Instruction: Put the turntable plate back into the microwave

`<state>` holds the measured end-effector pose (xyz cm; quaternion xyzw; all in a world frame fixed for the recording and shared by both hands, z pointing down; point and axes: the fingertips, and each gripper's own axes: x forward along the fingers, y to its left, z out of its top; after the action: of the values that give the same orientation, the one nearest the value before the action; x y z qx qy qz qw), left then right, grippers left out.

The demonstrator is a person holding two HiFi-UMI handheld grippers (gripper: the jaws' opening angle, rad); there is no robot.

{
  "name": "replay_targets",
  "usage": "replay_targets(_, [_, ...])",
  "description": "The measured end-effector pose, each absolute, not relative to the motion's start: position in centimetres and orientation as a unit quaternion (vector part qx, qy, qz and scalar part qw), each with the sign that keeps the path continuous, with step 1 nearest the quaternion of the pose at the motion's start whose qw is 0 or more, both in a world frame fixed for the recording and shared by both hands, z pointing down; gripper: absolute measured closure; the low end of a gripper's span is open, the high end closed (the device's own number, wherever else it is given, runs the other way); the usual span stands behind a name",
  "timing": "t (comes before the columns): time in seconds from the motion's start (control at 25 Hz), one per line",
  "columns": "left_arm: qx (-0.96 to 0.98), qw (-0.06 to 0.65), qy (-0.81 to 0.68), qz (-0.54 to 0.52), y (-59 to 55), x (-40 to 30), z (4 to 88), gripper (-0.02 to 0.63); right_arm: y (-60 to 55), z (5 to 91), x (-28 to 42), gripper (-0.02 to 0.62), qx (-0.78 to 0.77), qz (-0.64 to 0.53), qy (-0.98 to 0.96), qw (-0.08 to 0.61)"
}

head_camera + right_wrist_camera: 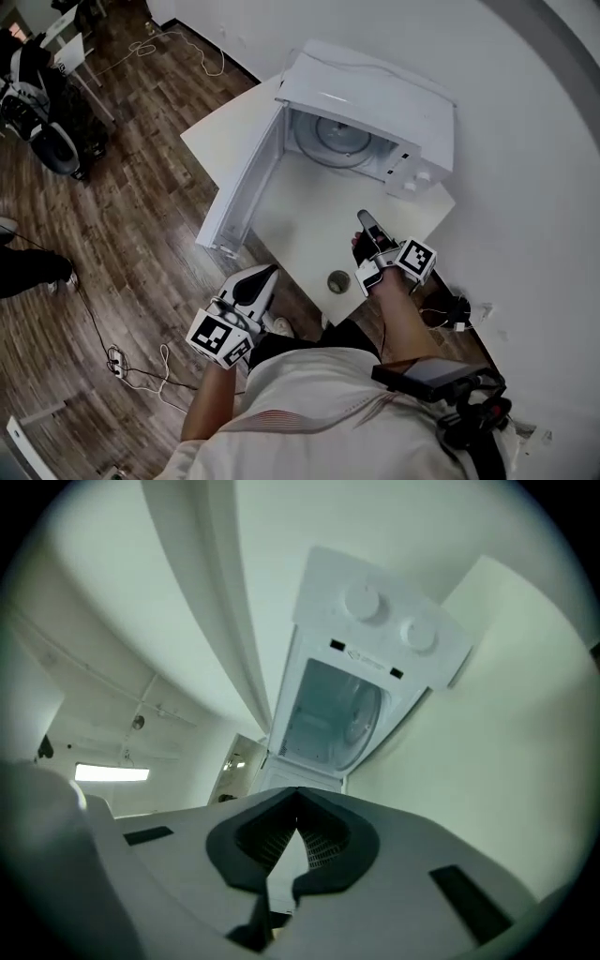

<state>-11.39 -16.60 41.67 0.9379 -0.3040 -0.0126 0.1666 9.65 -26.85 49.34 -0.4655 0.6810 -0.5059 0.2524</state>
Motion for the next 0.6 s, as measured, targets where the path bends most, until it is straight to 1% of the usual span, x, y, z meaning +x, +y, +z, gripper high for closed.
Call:
replay_targets(0.16, [0.952,0.154,-0.265,-0.008,-14.6,-10.6,40.8,0.594,-22.0,44.8,10.6,0.591,-0.479,-0.439,0.716,0.255])
replay_targets(0.32, [0.961,0.133,-0.241,-0.006,-13.6,-9.6,39.2,0.595,-17.6,40.2,10.7,0.591,-0.492,-0.371,0.750,0.240])
replay_targets(0.44, [0.965,0.120,-0.232,-0.013,-13.1,-8.8,37.6,0.595,-15.0,37.8,11.0,0.591,-0.510,-0.321,0.769,0.212])
replay_targets(0.6, [0.968,0.103,-0.228,-0.011,-12.3,-8.0,36.2,0.595,-12.7,35.1,10.3,0.591,-0.523,-0.244,0.802,0.153])
